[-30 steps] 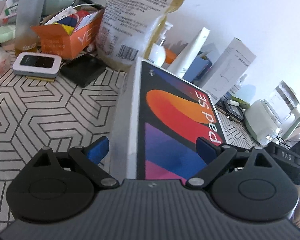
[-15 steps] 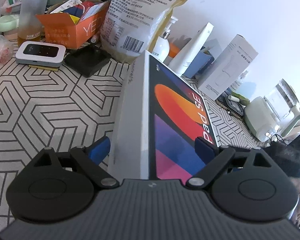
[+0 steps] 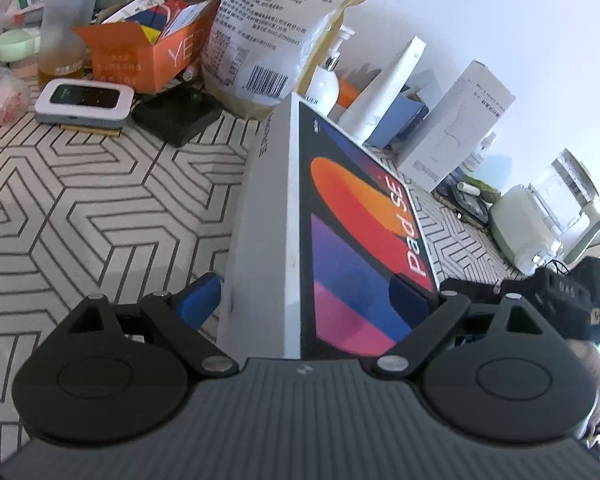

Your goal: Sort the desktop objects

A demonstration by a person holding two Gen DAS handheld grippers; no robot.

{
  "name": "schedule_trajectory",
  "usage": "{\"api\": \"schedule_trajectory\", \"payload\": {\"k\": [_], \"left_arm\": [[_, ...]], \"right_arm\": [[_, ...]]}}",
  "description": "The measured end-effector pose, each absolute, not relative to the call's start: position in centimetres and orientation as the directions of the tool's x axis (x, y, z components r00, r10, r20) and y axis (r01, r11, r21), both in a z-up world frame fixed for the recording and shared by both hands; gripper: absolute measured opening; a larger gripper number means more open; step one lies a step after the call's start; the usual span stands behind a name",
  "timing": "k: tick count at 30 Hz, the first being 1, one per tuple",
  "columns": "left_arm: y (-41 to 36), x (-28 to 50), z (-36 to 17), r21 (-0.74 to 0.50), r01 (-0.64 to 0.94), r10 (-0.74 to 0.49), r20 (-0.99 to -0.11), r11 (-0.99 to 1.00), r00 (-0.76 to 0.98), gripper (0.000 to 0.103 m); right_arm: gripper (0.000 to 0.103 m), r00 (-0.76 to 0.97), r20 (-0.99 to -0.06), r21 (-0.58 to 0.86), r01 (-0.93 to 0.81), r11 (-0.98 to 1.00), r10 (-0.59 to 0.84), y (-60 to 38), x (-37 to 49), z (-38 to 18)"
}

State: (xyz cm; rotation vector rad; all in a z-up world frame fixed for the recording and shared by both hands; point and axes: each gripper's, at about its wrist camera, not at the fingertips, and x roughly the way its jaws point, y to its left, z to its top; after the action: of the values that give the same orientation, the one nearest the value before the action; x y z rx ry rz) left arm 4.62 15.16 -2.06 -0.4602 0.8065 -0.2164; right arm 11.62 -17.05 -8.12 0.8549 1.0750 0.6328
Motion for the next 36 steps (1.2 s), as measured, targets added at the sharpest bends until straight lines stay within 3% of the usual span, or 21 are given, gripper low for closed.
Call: {"api": "schedule_trajectory", "payload": {"k": [4,9,13,14,17,25,28,29,30,36], "left_arm": [[15.3,4.5,-2.8,-0.493,0.013,-0.381,-0.656,0.870,0.652,0.091],[14.7,4.6,-2.9,-0.484,0.026,-0.383,-0.657,0.875,0.649,0.092],[14.9,4.4,-2.8,-0.488,0.024,-0.381,-0.649,0.872,0.658,0.091],[15.1,4.2,-2.8,-0.492,0.025,-0.382,-0.644,0.870,0.663,0.091],[15.4,3.7,-2.1,-0.494,0.029,-0.379,-0.627,0.869,0.680,0.091],[15.7,4.5,-0.8,-0.475,0.072,-0.397,-0.631,0.877,0.666,0.087],[15.8,5.5,-1.7,-0.483,0.069,-0.412,-0.655,0.873,0.633,0.082],[15.7,5.8,-2.0,-0.479,0.066,-0.411,-0.664,0.875,0.625,0.081],[15.8,5.9,-2.3,-0.480,0.065,-0.412,-0.665,0.875,0.623,0.081],[15.5,5.8,-2.5,-0.479,0.067,-0.409,-0.658,0.875,0.633,0.080]], "right_arm": [[0.088,0.371,-0.421,0.895,0.022,0.445,0.828,-18.3,11.7,-8.8],[0.087,0.412,-0.274,0.956,0.019,0.292,0.869,-20.3,11.4,-8.5],[0.084,0.347,-0.125,0.990,-0.015,0.138,0.929,-19.8,11.5,-8.4],[0.084,0.335,-0.131,0.989,-0.023,0.147,0.933,-19.3,11.4,-8.2],[0.081,0.388,-0.307,0.932,-0.061,0.356,0.869,-18.2,10.9,-6.6],[0.082,0.455,-0.489,0.820,-0.052,0.570,0.744,-17.6,10.6,-5.8],[0.081,0.419,-0.488,0.840,-0.010,0.542,0.765,-17.6,11.8,-8.0],[0.071,0.401,-0.475,0.854,-0.006,0.520,0.783,-17.6,12.2,-8.8],[0.069,0.393,-0.463,0.863,-0.006,0.505,0.794,-17.5,12.4,-9.3],[0.067,0.420,-0.432,0.877,-0.010,0.481,0.798,-18.2,12.0,-9.1]]}}
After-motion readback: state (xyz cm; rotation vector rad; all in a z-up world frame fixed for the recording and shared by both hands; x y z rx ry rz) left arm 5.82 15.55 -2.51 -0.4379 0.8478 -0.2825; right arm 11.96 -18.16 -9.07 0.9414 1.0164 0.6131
